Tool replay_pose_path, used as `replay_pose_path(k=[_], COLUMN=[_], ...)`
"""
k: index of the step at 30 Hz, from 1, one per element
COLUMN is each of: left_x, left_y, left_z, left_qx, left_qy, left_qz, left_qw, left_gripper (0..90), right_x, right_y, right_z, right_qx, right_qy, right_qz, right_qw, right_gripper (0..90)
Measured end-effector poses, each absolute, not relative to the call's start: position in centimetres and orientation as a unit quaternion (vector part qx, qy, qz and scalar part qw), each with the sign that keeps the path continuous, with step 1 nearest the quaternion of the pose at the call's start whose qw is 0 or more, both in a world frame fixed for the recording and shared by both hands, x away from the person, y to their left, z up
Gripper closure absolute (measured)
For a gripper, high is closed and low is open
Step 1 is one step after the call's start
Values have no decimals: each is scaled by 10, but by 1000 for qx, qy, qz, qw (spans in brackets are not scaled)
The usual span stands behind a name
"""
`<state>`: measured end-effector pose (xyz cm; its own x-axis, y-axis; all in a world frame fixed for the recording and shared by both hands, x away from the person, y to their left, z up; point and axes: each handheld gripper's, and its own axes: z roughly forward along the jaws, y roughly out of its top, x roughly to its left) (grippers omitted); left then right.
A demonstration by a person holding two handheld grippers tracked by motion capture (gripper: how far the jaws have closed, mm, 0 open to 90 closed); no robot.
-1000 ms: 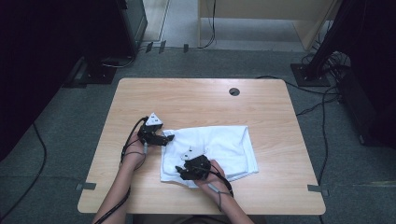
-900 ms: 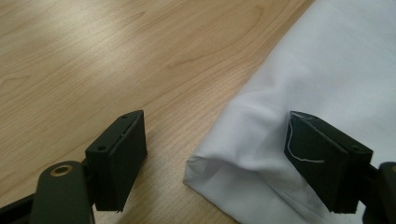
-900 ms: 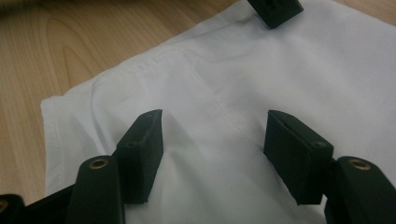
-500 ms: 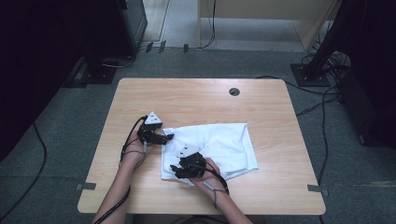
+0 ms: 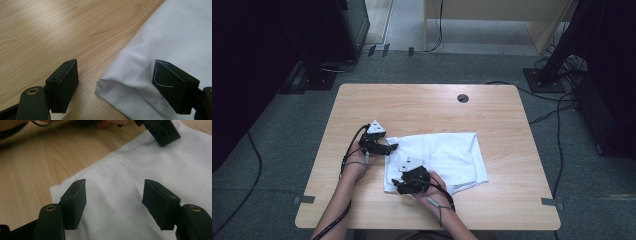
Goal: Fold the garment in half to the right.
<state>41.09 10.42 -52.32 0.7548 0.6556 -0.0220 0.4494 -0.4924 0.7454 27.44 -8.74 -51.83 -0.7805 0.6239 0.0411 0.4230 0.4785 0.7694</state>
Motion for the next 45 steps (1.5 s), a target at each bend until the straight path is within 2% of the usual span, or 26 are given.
replay_pose_path(k=[15, 17, 21, 32, 39, 42, 45], left_x=[408, 407, 405, 406, 407, 407, 408], left_y=[111, 112, 110, 111, 114, 115, 114], left_z=[-523, -522, -523, -523, -522, -522, -522], left_qx=[852, 854, 859, 853, 849, 847, 844], left_qy=[316, 308, 296, 309, 312, 315, 322], left_qz=[107, 102, 104, 109, 99, 92, 97], left_qw=[403, 407, 404, 406, 416, 419, 418], left_gripper=[213, 273, 273, 300, 486, 571, 706], right_x=[257, 255, 249, 255, 261, 266, 271], right_y=[-65, -62, -55, -51, -53, -54, -56], right_z=[-515, -514, -515, -523, -522, -520, -519], right_qx=[293, 291, 284, 294, 301, 301, 298], right_qy=[856, 857, 862, 867, 864, 868, 871], right_qz=[405, 404, 399, 377, 378, 369, 365], right_qw=[131, 132, 131, 137, 141, 141, 140], right_gripper=[364, 364, 346, 380, 458, 554, 637])
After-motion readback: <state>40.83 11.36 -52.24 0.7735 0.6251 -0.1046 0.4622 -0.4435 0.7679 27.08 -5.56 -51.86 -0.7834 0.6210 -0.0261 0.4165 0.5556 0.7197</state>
